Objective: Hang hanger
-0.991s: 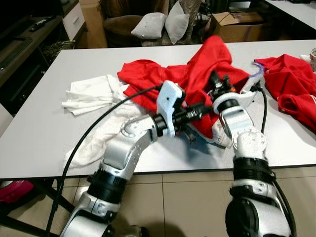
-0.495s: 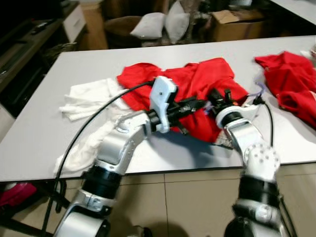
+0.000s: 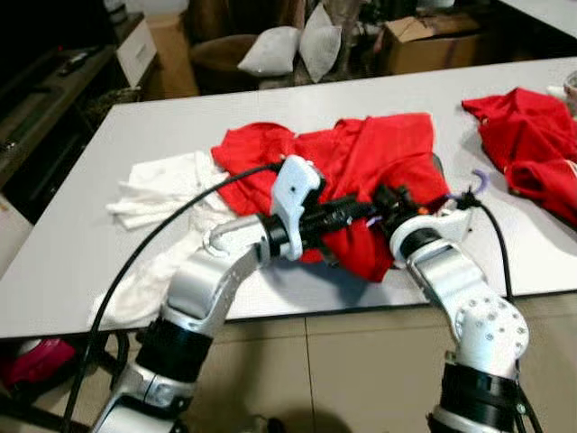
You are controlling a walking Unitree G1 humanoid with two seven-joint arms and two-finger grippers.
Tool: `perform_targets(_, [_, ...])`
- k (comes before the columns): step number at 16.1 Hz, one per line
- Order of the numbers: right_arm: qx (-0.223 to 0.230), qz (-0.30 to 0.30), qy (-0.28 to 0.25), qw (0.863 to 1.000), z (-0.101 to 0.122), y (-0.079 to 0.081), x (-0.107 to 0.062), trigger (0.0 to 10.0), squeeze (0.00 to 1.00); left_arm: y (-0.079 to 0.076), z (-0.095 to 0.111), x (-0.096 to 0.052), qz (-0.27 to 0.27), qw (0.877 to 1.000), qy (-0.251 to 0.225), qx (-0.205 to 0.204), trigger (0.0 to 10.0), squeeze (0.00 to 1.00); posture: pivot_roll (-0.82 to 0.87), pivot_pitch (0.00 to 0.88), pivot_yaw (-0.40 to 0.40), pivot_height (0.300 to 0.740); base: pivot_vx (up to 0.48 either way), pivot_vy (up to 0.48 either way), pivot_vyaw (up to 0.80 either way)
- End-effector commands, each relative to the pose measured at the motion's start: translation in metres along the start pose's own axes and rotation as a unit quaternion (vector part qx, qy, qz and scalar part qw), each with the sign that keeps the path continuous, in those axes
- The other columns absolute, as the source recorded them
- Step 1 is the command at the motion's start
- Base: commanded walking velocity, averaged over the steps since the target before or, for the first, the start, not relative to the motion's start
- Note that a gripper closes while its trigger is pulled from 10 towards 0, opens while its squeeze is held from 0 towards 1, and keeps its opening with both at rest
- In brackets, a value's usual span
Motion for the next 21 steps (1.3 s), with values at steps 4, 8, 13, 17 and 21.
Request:
perform_targets(4, [-0.009,0.028,0.040,0.999,-0.018,0.007,-0.003,10.0,0.00,0.007,-0.011,-0.010,0.020,0.997,0.070,0.022,10.0,0.00,-0.10,0.000,0.147,0.740,0.000,0.000,0.00])
perform_targets(8, [-0.020,0.032,0.039,0.999,-0.012,0.002,-0.005,10.0,0.00,0.036,0.011,-0.030,0.075,0.996,0.053,0.006,10.0,1.00,-0.10,0.000,0.134,0.740,0.000,0.000,0.00])
perform_targets(13, [-0.028,0.047,0.030,0.998,-0.001,0.004,-0.006,10.0,0.00,0.085,0.015,-0.067,0.177,0.981,0.078,0.020,10.0,1.00,-0.10,0.000,0.123,0.740,0.000,0.000,0.00])
perform_targets(17, [-0.032,0.066,0.033,0.997,0.003,0.009,-0.005,10.0,0.00,0.087,0.010,-0.075,0.151,0.986,0.070,-0.001,10.0,0.00,-0.10,0.000,0.123,0.740,0.000,0.000,0.00])
perform_targets(21, [-0.043,0.072,0.017,0.996,0.018,0.011,-0.005,10.0,0.00,0.104,0.015,-0.097,0.236,0.971,0.040,0.023,10.0,0.95,-0.09,0.000,0.125,0.740,0.000,0.000,0.00])
Point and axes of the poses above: a point about 5 cm out from each wrist's last joint towards the gripper, its own x axis pointing out of the wrist towards the gripper, its own z axis along the axis of the wrist's last joint, y = z × x, the point moved 3 cm from there along x, pointing out of the wrist towards the gripper, and after that the axes turned 12 degrees about -x, right-handed, at the moved point
